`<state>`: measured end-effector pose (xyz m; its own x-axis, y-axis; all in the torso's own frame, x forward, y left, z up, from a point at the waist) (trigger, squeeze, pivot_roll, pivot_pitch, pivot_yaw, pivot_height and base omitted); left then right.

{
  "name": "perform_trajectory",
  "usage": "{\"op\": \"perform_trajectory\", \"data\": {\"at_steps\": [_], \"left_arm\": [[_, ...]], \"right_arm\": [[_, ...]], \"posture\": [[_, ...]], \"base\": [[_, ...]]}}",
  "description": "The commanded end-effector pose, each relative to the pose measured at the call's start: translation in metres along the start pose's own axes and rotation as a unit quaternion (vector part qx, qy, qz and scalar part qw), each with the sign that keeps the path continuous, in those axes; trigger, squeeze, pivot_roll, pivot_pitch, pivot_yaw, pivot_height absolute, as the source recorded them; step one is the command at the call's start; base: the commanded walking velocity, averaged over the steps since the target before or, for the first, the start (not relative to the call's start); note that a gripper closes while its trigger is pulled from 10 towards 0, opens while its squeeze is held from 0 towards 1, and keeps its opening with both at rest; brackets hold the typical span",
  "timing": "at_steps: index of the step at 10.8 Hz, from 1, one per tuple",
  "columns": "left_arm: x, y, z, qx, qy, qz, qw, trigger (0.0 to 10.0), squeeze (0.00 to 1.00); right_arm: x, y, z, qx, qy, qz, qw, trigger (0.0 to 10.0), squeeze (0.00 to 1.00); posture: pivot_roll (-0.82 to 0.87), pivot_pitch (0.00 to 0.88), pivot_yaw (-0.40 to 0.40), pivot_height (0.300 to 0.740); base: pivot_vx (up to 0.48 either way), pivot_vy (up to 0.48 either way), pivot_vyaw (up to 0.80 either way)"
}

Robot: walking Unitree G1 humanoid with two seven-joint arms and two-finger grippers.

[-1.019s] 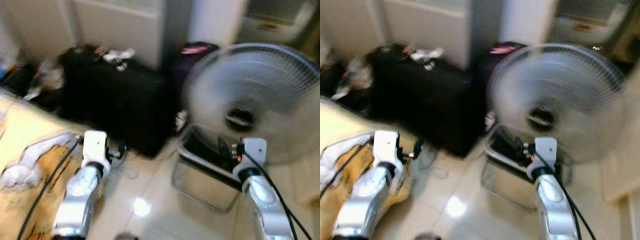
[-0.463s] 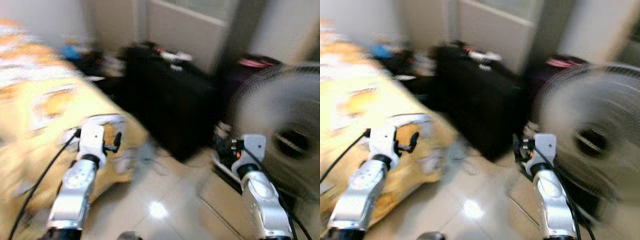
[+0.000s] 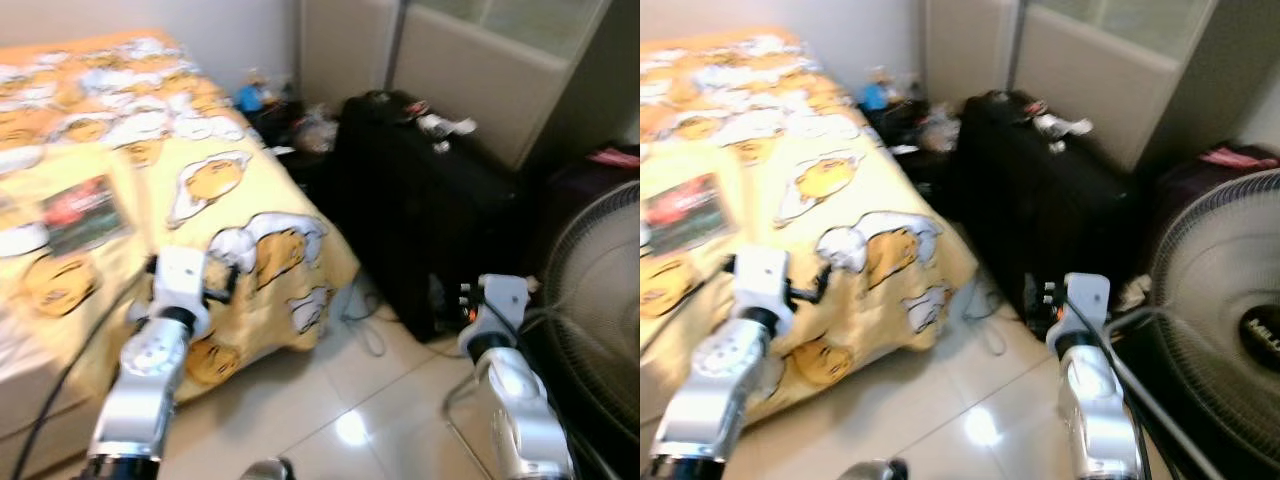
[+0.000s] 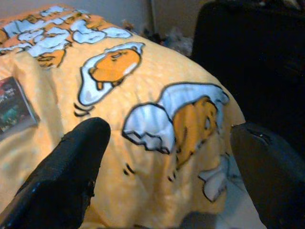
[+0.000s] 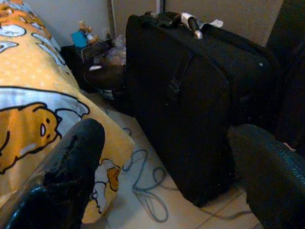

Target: Clean up the room

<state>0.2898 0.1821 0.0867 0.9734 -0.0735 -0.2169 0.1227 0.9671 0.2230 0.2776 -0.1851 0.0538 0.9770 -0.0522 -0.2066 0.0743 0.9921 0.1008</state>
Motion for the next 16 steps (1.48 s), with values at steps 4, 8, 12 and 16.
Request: {"op": "perform_trajectory", "data": {"at_steps": [4,8,12,16], "left_arm": [[0.011,0.003,0.014,0.006,-0.019,0.001,1.000,10.0,0.00],[0.011,0.009,0.012,0.014,-0.014,0.007,1.000,10.0,0.00],[0.009,0.007,0.009,0.008,-0.009,0.013,1.000,10.0,0.00],[0.012,0.009,0.016,0.019,-0.017,0.017,1.000,10.0,0.00]], "right_arm": [[0.006,0.008,0.010,0.058,-0.024,0.036,0.997,10.0,0.00],[0.010,0.000,0.009,0.045,-0.022,0.012,0.999,10.0,0.00],[0.012,0.004,0.020,-0.009,-0.037,0.024,0.999,10.0,0.00],[0.017,0.000,0.029,0.013,-0.045,-0.004,0.999,10.0,0.00]], "posture": [[0.01,0.000,-0.068,0.740],[0.01,0.000,-0.058,0.740],[-0.01,0.000,-0.044,0.740],[-0.02,0.000,-0.038,0.740]], "base": [[0.000,0.070,0.00],[0.000,0.339,0.00],[0.000,0.371,0.00],[0.000,0.371,0.00]]}}
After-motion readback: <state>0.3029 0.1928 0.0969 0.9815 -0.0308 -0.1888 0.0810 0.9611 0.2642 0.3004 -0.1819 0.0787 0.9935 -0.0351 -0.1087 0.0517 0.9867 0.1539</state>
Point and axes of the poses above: a point about 5 cm out from each wrist's last joint towards the gripper, its own x axis pointing out of the wrist towards the gripper, its own z axis along the axis of the wrist's last joint, y = z × x, the point moved 2 cm from there along x, pointing out of the wrist towards the gripper, and after that the axes turned 3 degrees about x, right-handed, at the moved point
